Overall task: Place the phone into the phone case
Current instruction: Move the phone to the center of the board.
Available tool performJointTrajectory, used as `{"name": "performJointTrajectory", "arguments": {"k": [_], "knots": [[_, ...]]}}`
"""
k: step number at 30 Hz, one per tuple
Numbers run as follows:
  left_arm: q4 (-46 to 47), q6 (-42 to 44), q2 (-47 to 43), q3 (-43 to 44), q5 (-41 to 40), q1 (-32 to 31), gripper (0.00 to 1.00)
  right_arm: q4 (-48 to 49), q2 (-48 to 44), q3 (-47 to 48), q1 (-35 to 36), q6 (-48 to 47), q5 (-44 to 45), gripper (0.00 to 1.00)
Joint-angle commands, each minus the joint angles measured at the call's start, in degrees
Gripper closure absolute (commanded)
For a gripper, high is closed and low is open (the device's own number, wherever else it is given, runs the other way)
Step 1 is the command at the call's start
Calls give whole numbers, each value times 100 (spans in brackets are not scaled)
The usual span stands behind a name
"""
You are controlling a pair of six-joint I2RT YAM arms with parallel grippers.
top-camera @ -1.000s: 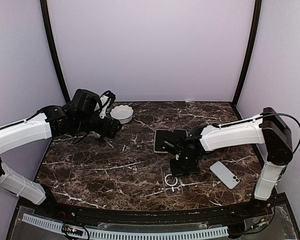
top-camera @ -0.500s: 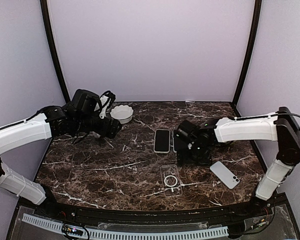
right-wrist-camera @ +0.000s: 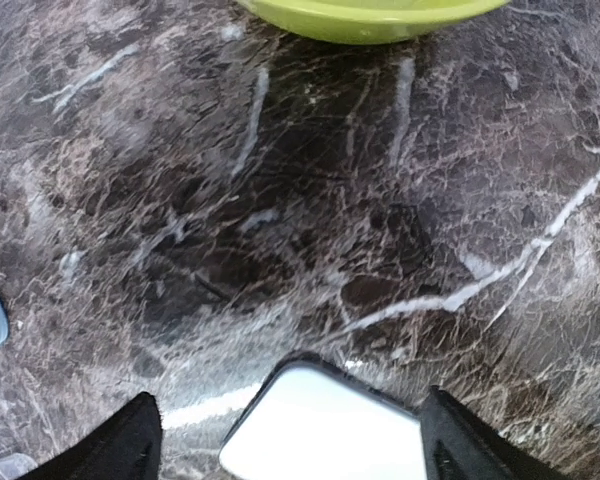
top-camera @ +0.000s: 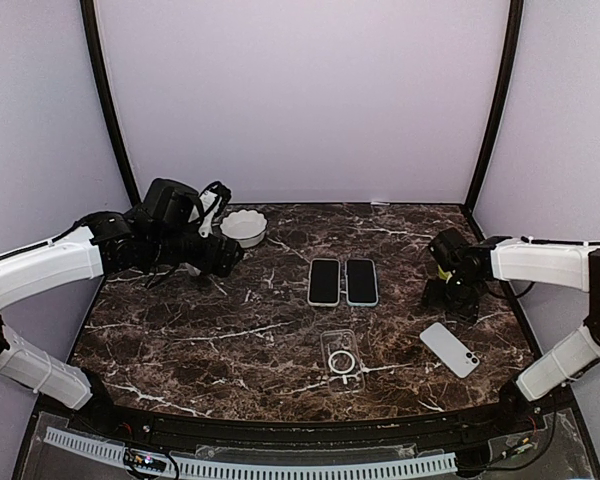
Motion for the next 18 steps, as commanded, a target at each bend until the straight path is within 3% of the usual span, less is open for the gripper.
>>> {"name": "performJointTrajectory", "arguments": {"k": [1,6,11,18], "knots": [[75,74,-223,-95,4,29,8,388,294,-122,-106,-402,-372,16],[77,79,-237,-94,35,24,8,588,557,-226,-106,-673,-747,21],[85,94,-262,-107,-11,22,8,701,693,-344,-30,-816,-1319,44],[101,114,-295,-109,-5,23,8,655,475,-654,981,-257,-1778,54]]}}
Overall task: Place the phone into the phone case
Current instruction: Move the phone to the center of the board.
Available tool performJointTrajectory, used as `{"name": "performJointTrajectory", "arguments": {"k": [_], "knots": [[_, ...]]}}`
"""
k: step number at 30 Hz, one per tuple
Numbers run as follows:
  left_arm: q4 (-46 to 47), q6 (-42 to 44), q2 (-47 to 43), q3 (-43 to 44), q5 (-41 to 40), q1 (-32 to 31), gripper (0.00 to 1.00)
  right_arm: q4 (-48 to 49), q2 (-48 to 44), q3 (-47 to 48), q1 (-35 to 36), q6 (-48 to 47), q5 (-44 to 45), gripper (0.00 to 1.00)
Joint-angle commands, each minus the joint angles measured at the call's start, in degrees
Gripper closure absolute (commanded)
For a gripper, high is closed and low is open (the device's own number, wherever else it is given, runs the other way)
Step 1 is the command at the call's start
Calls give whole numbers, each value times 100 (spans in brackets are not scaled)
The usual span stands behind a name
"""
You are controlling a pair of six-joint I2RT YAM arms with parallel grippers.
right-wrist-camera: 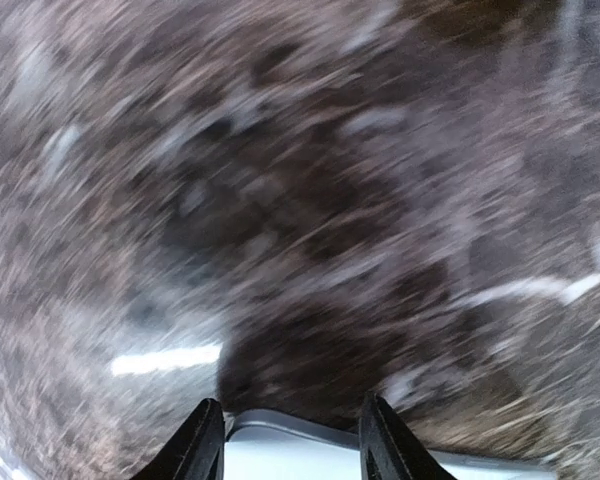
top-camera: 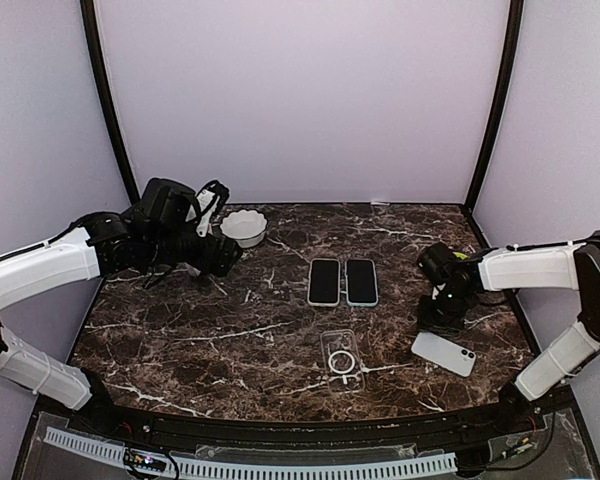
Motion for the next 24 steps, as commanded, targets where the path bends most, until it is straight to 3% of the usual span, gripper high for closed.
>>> {"name": "performJointTrajectory", "arguments": {"k": [1,6,10,14,20,24], "knots": [[97,68,-210,-78,0,20,8,133,89,-316,976,539,-1167,54],[107,91,-249,-88,-65,26,8,-146,336,-9,2125,925,-1329,59],[107,93,-265,-85,-52,26,8,-1263,539,801,2656,816,-786,55],[93,90,-272,-71,-22,25,8,-1971,208,1100,2721,1074,-347,51],[-24,75,-212,46,121,23,8,-2234,-402,218,2498,1536,-428,43],[-170,83,-34,209,287,26,8,-2853,-361,99,2376,1748,108,37]]}}
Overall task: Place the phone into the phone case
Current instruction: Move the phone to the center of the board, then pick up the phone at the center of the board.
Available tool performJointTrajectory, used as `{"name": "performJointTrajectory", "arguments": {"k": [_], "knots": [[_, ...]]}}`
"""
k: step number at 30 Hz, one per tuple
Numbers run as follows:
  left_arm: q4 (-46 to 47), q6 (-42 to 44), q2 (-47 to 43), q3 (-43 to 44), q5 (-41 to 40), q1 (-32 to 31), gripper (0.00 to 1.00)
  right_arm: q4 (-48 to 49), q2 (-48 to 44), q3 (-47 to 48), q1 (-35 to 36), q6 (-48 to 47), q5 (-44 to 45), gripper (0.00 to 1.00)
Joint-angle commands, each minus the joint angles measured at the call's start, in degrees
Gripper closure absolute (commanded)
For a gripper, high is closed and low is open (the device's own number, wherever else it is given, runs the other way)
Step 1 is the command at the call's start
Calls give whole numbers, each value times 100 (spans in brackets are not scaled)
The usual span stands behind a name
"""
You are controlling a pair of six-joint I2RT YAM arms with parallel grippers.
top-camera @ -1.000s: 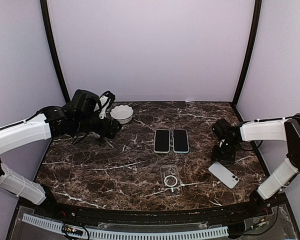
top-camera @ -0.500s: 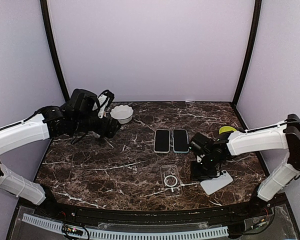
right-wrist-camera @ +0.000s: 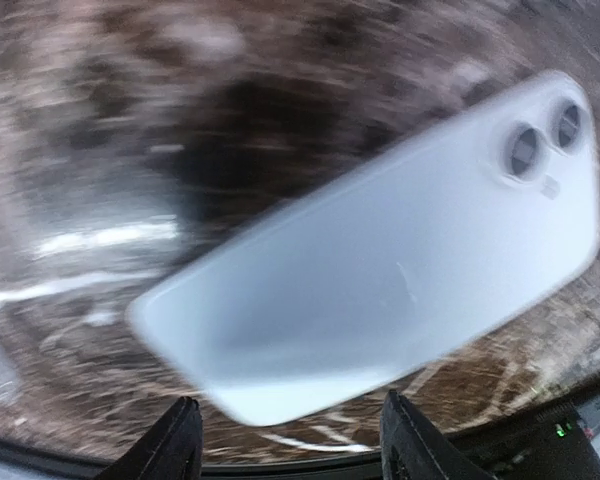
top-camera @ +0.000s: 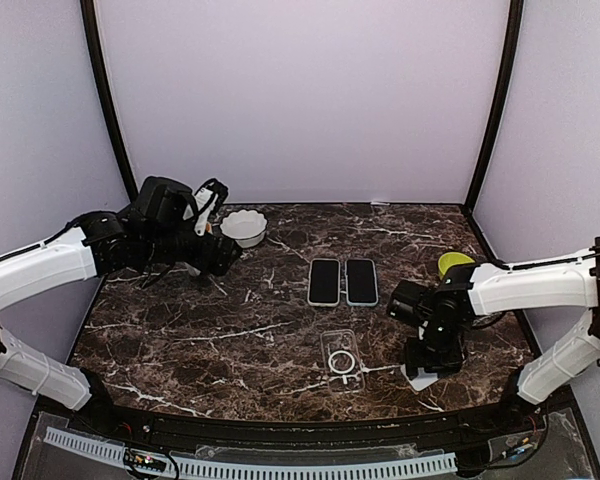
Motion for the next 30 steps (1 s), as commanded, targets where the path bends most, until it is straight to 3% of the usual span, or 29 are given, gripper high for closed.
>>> {"name": "performJointTrajectory", "arguments": {"k": [1,4,6,8,9,13,18,25,30], "knots": [[-167,31,89,240,228,26,8,-779,-13,-265,-140,474,470,36],[-195,-5,72,252,410,23,9,-207,-272,-640,-172,892,114,28],[-166,-12,-35,197,465,20,9,243,-515,-827,-257,1257,23,19],[-92,2,-170,84,460,23,9,494,-783,-901,-394,1644,215,3],[-54,12,-210,67,448,20,9,614,-955,-937,-509,1808,299,2],[16,54,-398,3,362,21,9,1159,-1274,-1031,-797,2272,452,2],[36,60,-427,-13,390,22,9,1412,-1022,-963,-990,2666,500,1],[39,41,-460,-12,466,18,9,-452,-474,-235,-1019,3097,959,2],[45,39,-462,-21,488,21,9,-231,-520,-176,-1019,3236,748,1]]}}
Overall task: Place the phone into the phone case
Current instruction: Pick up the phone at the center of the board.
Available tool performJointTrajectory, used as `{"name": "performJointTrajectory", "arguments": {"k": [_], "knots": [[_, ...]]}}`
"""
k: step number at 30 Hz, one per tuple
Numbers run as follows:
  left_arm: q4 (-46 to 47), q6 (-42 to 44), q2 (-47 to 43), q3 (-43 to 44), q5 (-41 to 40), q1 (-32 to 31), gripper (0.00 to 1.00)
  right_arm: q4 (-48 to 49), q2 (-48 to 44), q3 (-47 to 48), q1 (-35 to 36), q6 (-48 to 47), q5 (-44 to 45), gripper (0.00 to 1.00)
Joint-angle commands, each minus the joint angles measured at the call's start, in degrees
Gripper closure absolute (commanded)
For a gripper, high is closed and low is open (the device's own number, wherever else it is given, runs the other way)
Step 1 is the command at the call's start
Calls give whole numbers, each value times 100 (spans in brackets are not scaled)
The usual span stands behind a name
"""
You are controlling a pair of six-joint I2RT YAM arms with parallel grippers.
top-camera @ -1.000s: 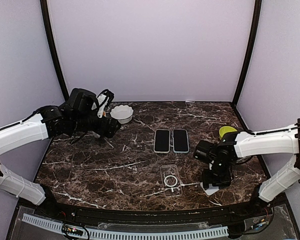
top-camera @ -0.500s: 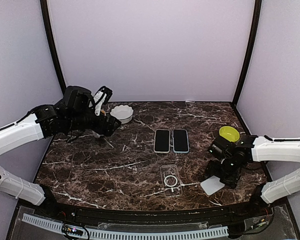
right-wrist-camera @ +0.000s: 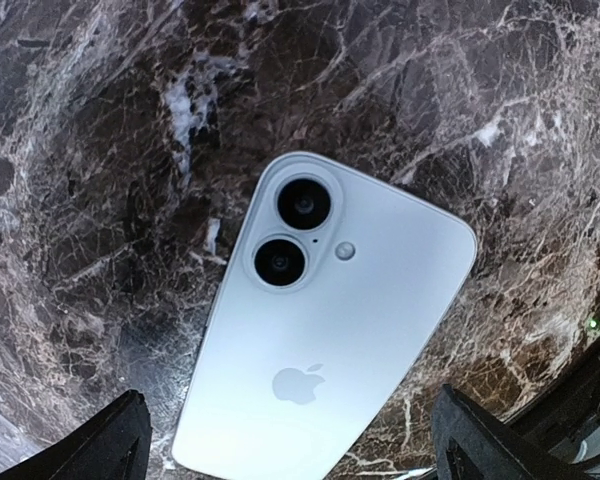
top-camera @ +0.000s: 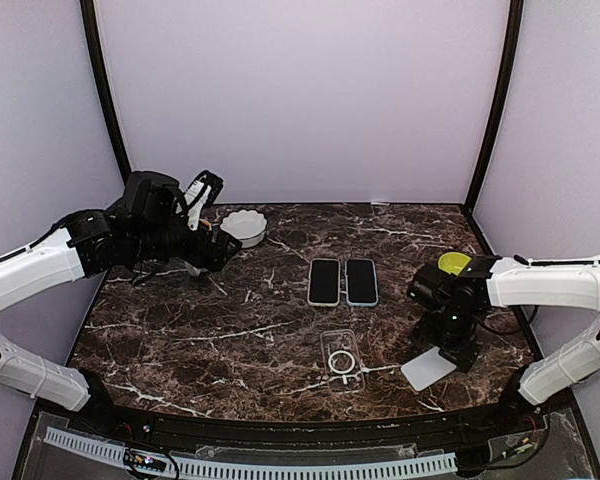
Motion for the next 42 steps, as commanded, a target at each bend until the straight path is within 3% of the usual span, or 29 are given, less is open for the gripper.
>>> {"name": "performJointTrajectory", "arguments": {"k": [1,19,26,33,42], "knots": [[46,37,-128,-71,67,23,9,-322,-40,111,-46,321,15,2],[70,72,-140,-95,17,20,9,1196,343,-714,-147,10,-687,3],[67,81,-128,-99,1,20,9,1249,431,-383,-152,-602,-611,20],[80,84,-114,-110,8,23,9,1466,411,-127,-136,-1418,-679,49],[100,111,-92,-113,-7,24,9,1543,77,242,-54,-2215,-565,65]]}}
